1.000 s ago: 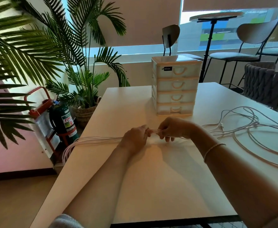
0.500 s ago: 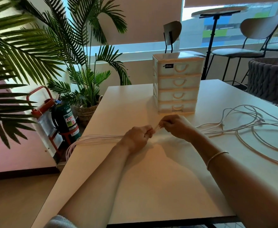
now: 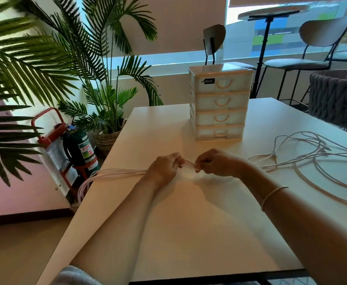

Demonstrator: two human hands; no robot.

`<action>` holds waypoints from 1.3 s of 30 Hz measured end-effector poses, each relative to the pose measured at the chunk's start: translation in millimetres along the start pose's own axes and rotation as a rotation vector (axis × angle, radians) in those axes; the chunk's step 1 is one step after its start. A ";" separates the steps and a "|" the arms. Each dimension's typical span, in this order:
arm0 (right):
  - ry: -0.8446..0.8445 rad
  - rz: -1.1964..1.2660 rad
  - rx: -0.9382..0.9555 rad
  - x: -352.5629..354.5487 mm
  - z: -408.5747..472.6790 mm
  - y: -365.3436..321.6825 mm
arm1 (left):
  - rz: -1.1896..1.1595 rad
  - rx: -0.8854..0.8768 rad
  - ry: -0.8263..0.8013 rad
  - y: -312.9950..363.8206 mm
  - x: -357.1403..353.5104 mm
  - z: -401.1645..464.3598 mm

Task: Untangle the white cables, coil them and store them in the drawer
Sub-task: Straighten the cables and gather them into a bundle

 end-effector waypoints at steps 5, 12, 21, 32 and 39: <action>-0.052 0.002 -0.045 2.4 -4.7 7.0 | -0.017 0.021 -0.006 3.0 -0.2 -0.3; 0.054 0.090 -0.090 13.7 1.9 15.3 | 0.143 -0.025 -0.049 -7.9 25.2 -10.6; 0.151 0.117 -0.072 21.5 9.5 7.6 | 0.320 0.047 -0.175 -53.3 64.4 -30.0; 0.304 0.122 -0.101 47.1 3.5 23.0 | 0.567 0.258 -0.144 -94.6 107.5 -68.9; 0.390 0.037 -0.143 57.1 0.5 29.5 | 0.866 0.343 -0.069 -112.4 140.6 -82.4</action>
Point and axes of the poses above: each hand's wrist, its own z-axis towards the middle knuckle, its own x-axis out of the back of the hand, y = z × x, the point moved 8 cm from there along z, towards the middle knuckle, and after that the axes turned 6 degrees about -x, right-handed, at the moved point
